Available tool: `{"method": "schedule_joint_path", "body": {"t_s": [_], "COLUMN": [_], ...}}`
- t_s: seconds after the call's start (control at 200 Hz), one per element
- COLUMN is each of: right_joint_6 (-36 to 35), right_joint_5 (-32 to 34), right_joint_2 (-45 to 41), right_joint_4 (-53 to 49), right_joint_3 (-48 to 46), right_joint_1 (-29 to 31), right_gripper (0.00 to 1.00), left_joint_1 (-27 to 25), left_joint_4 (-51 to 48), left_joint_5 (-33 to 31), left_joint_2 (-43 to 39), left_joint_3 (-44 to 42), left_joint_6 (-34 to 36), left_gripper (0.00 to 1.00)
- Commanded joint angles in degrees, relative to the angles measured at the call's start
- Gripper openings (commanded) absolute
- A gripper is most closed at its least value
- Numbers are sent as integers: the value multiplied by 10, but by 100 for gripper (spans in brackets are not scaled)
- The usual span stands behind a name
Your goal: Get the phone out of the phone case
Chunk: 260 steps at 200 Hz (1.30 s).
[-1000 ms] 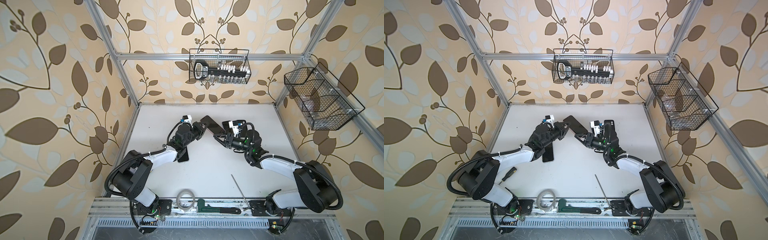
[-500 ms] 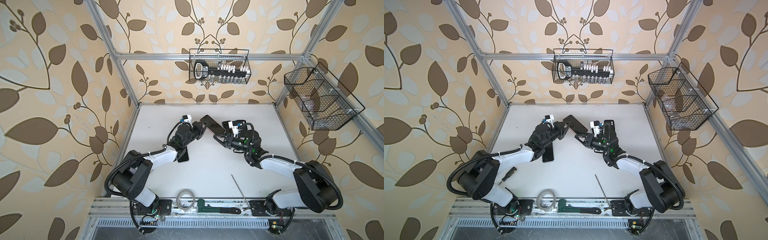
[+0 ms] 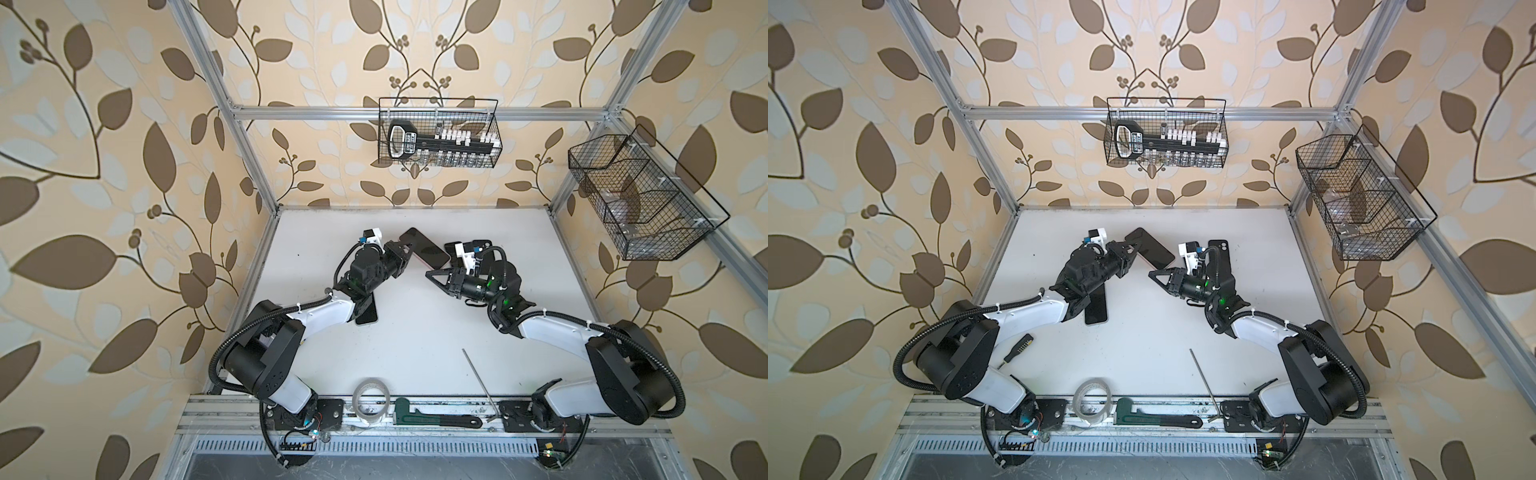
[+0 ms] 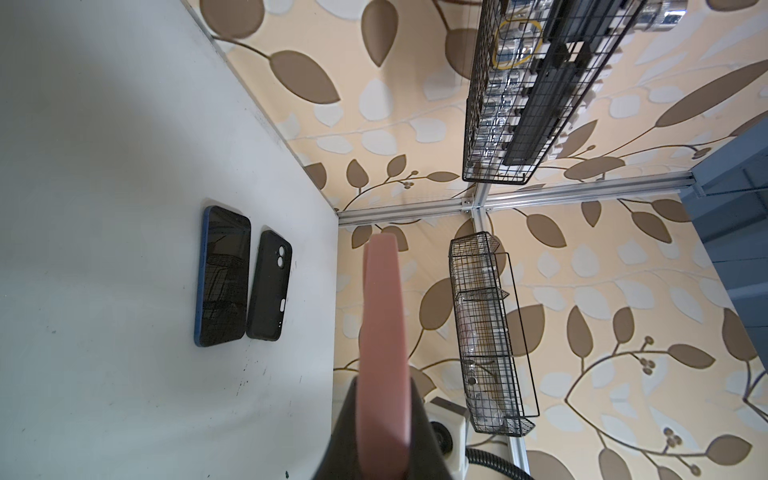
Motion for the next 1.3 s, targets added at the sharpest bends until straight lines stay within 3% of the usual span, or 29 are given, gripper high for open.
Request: {"method": "schedule_joint_path", "body": {"t_s": [0.0,0.51,1.03,1.295], "right_joint_6": [-3,19,15,-26], "right_joint_5": [8,-3,-2,3], "right_joint_2": [1,6,21,32], "right_joint_4": [45,83,92,86], "right_joint_3": [6,5,2,-4], "right_joint_1": [1,-15,-17,-18], "right_gripper": [16,22,3,0], "left_joint_1": [-6,-5,-5,-6], "left_joint_4": [34,41,50,83], "left_joint_5": [7,9,12,5], "left_joint_2": [-3,-5,0,8], "left_joint_3": [22,14,13,0], "left_joint_6": [0,-5,-22,-91], "left_gripper": [0,0,0,0]}}
